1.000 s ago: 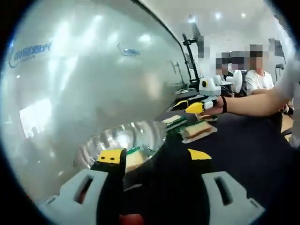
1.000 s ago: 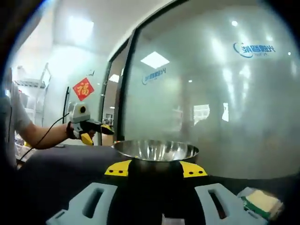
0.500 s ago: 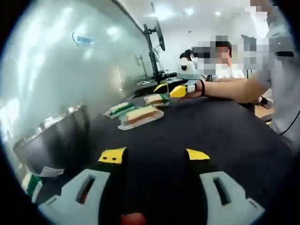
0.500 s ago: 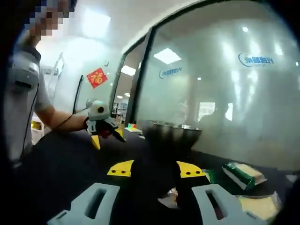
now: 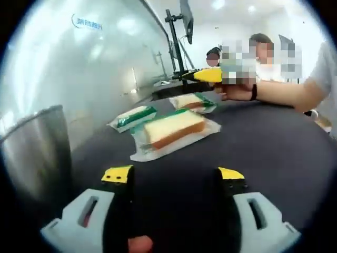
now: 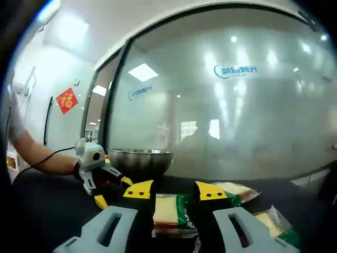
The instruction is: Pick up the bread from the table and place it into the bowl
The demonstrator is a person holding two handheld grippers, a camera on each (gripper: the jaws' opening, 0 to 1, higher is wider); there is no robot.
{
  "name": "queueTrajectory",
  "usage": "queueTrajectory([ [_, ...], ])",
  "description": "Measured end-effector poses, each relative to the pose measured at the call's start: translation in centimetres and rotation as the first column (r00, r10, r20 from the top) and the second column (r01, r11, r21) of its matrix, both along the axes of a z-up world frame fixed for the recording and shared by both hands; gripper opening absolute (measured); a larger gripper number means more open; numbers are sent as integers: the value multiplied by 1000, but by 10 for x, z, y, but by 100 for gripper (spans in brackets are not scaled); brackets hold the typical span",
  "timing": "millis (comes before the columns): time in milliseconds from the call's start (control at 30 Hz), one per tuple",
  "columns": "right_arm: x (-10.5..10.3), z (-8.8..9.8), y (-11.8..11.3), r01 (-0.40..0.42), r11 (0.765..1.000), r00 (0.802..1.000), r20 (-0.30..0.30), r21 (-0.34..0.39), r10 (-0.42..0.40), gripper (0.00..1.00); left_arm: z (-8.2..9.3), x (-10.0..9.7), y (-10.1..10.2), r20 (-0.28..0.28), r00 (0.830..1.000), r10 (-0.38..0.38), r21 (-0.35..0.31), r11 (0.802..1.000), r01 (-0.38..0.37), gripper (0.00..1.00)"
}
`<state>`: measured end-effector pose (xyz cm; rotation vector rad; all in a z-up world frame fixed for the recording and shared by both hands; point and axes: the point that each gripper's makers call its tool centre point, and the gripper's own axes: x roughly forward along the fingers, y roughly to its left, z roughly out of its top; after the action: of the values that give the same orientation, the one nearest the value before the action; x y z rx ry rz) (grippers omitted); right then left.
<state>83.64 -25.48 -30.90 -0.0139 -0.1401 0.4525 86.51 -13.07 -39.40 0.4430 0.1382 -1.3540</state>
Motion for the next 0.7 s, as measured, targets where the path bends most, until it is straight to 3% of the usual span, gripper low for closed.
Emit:
queueTrajectory([
  [33,2,-1,-2,0,1000,1000,0,8,0,26,2,6,-4,-12,1000,12,-7,1000,-12,53],
  [67,2,-3,-2,-3,1000,1000,-5,13,3,26,1,28,-3,-20,1000,20,-10,1000,-20,53],
  [167,7,-4,-8,19,1000,1000,-12,13,-19,26,5,37,-10,-37,998,48,-28,998,-49,51],
  [267,13,0,-22,58,997,998,-14,59,-57,26,1,51,-14,-13,997,76,11,997,-76,41],
  [367,13,2,-30,75,991,997,-18,107,-74,26,5,40,-21,16,996,83,14,996,-83,24],
  [533,10,6,-32,92,986,996,-13,140,-91,26,3,35,-25,50,997,57,46,997,-60,20],
  [567,11,5,-33,94,985,996,-16,142,-93,26,3,37,-23,45,997,59,48,997,-62,18],
  [633,11,3,-32,100,985,995,-24,140,-97,26,6,43,-20,33,997,71,41,997,-72,3],
  [700,13,2,-33,106,985,994,-30,134,-103,26,8,45,-16,-25,994,104,23,994,-104,0],
])
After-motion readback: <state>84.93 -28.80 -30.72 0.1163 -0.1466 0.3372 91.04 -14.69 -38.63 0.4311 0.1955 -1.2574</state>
